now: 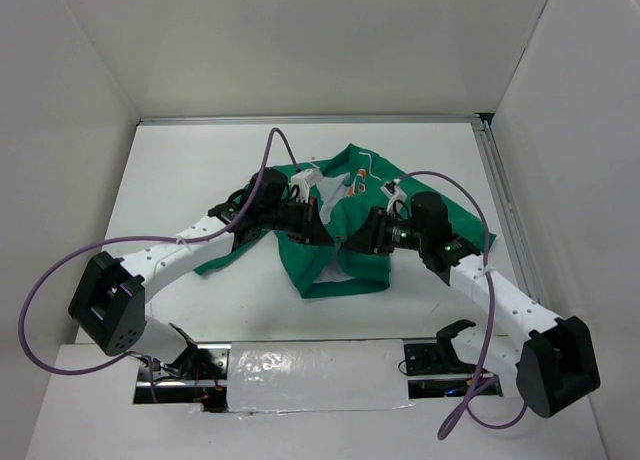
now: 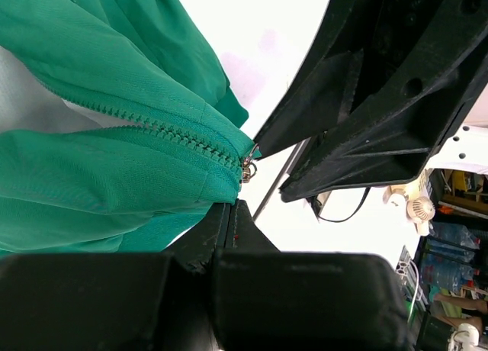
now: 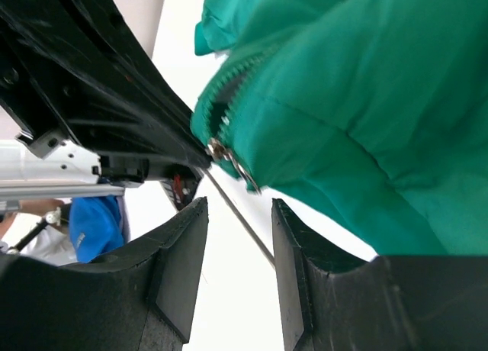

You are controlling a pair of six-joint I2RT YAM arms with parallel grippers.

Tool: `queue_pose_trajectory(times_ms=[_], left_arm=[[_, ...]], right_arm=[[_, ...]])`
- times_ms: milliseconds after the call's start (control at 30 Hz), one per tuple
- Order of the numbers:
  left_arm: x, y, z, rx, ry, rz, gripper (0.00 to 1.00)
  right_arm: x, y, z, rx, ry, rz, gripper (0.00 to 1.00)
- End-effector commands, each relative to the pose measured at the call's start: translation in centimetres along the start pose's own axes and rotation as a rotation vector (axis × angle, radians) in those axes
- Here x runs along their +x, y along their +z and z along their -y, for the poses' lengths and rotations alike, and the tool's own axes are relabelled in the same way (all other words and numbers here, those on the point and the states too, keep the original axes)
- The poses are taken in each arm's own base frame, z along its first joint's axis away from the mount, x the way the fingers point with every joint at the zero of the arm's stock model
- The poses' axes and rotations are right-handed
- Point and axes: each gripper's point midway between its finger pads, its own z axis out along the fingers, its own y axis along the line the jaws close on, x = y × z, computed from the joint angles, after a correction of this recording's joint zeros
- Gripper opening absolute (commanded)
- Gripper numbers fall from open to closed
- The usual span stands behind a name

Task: Zip up the jacket

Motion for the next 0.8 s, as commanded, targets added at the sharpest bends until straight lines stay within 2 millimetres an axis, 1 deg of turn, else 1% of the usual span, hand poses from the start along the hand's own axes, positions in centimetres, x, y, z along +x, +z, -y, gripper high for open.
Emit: queue_pose_trajectory(times_ms=[0, 133, 233, 433, 633, 767], left_arm=[[-2.3, -0.5, 2.2, 0.066, 0.032, 0.055, 0.0], [-2.4, -0.7, 2.4, 0.069, 0.031, 0.057, 0.0], [-2.5, -0.7, 2.3, 0.063, 0.03, 0.064, 0.0], [-2.7, -0.7, 1.9, 0.033, 0.018, 0.076, 0.0], [-2.8, -0.7, 1.7, 0.021, 0.006, 0.083, 0.0], [-2.8, -0.8, 1.9, 0.029, 0.014, 0.087, 0.0]], right_arm=[[-1.4, 0.7, -2.1, -0.092, -0.049, 0.03, 0.46], [-2.1, 1.1, -2.6, -0.101, -0.064, 0.033, 0.46], [-2.1, 1.4, -2.7, -0.11, -0.064, 0.023, 0.45], [-1.7, 1.1, -3.4, -0.122, -0.058, 0.017, 0.42], [-1.1, 1.1, -3.5, -0.113, -0.03, -0.008, 0.4], [-1.2, 1.2, -3.3, -0.099, -0.017, 0.006, 0.38]])
